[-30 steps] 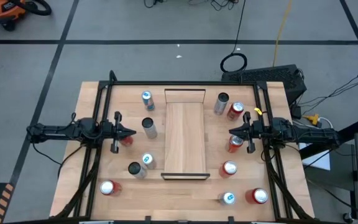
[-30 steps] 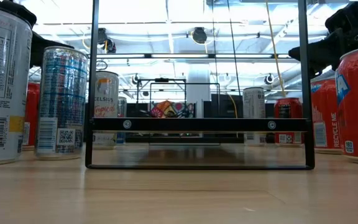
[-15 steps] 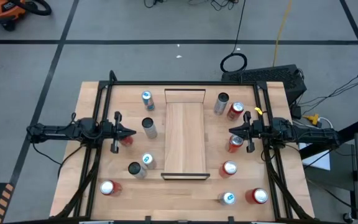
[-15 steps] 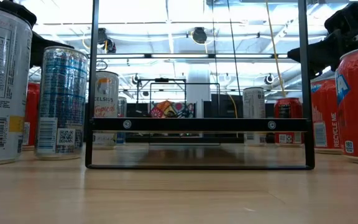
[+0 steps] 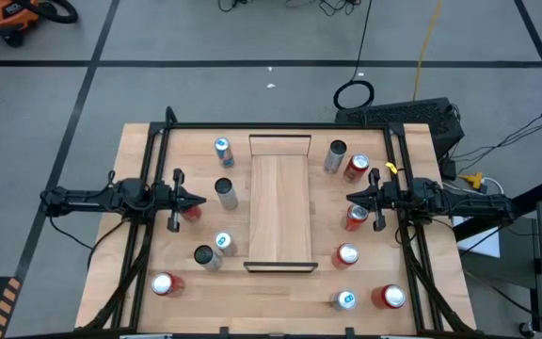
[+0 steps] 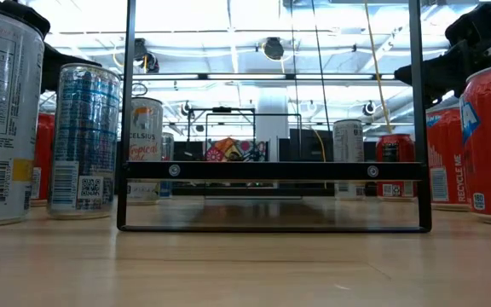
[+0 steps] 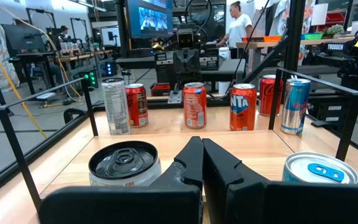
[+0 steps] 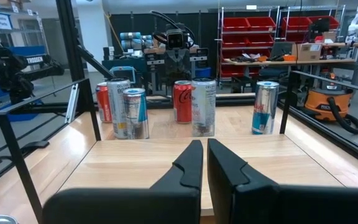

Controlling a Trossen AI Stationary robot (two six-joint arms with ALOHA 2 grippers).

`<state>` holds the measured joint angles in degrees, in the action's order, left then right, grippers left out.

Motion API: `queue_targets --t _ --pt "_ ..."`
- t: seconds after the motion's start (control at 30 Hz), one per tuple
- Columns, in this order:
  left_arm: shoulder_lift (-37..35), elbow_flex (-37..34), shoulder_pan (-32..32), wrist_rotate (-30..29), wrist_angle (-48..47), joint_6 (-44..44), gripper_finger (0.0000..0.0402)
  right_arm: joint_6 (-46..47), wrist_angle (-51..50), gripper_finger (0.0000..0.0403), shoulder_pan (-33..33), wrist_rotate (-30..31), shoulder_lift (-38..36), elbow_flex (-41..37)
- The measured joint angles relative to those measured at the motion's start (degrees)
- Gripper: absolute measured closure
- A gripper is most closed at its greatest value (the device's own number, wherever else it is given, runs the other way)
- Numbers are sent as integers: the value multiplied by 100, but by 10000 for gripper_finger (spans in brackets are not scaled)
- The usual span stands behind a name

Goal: Place canned beverage on shelf
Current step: Put the top right orange soda can on the shelf

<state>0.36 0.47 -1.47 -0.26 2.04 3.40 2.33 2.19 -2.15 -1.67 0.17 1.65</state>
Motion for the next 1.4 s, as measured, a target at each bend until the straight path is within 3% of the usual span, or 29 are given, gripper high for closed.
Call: queue_targets --t 0.77,1.4 --pt "-1 0 0 1 0 0 401 -175 -32 403 0 -7 1 22" --pt "-1 1 0 1 0 0 401 -151 -424 403 0 -5 71 1159"
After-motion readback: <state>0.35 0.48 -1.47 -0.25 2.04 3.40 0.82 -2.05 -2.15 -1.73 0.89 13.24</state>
